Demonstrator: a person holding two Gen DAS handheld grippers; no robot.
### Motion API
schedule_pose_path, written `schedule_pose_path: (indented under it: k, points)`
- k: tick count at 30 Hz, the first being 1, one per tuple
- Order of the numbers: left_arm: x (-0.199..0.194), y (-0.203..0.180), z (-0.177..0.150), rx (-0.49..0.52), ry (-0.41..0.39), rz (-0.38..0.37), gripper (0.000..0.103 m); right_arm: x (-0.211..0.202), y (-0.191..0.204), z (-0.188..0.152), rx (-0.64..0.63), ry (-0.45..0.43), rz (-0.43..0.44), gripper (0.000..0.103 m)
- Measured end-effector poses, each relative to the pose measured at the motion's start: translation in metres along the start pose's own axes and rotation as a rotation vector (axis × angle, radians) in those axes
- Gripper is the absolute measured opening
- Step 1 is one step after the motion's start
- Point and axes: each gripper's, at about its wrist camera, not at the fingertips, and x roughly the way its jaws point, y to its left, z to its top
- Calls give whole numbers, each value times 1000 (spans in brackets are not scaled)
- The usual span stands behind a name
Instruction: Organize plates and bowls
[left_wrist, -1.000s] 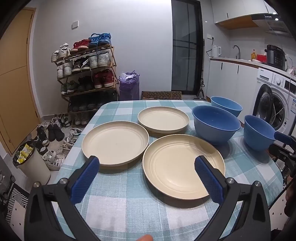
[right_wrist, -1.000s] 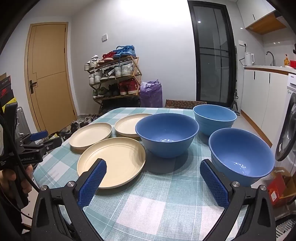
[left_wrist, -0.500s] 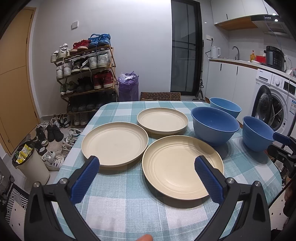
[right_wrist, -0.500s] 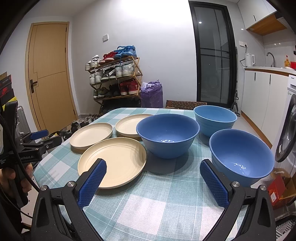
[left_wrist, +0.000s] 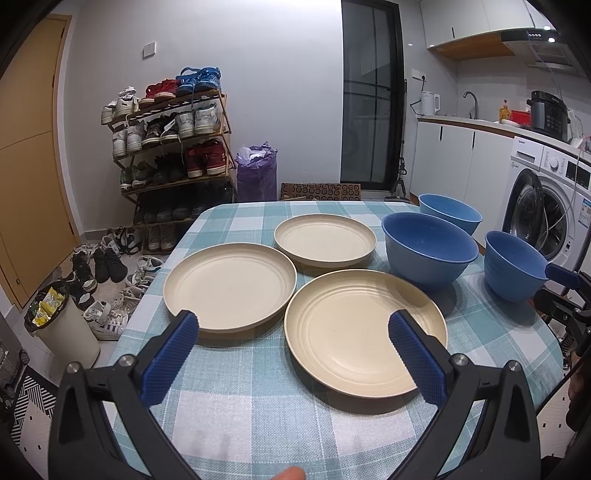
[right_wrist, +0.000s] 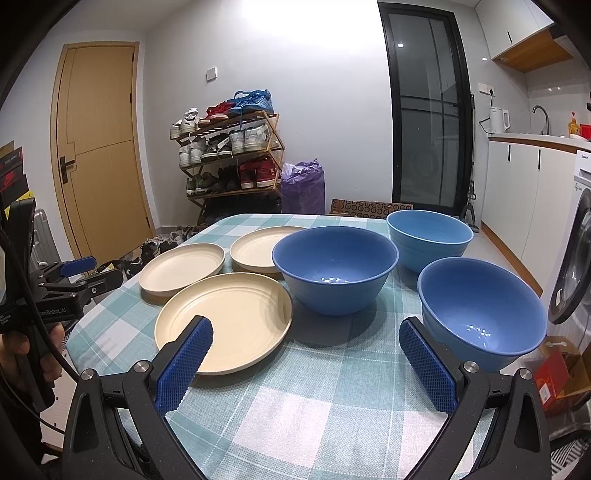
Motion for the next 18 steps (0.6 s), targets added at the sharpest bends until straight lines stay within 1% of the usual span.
schedule_pose_path:
  k: [18]
  points:
    - [-1, 2, 1, 1, 2, 2, 103, 0, 1, 0, -1, -1, 2, 103]
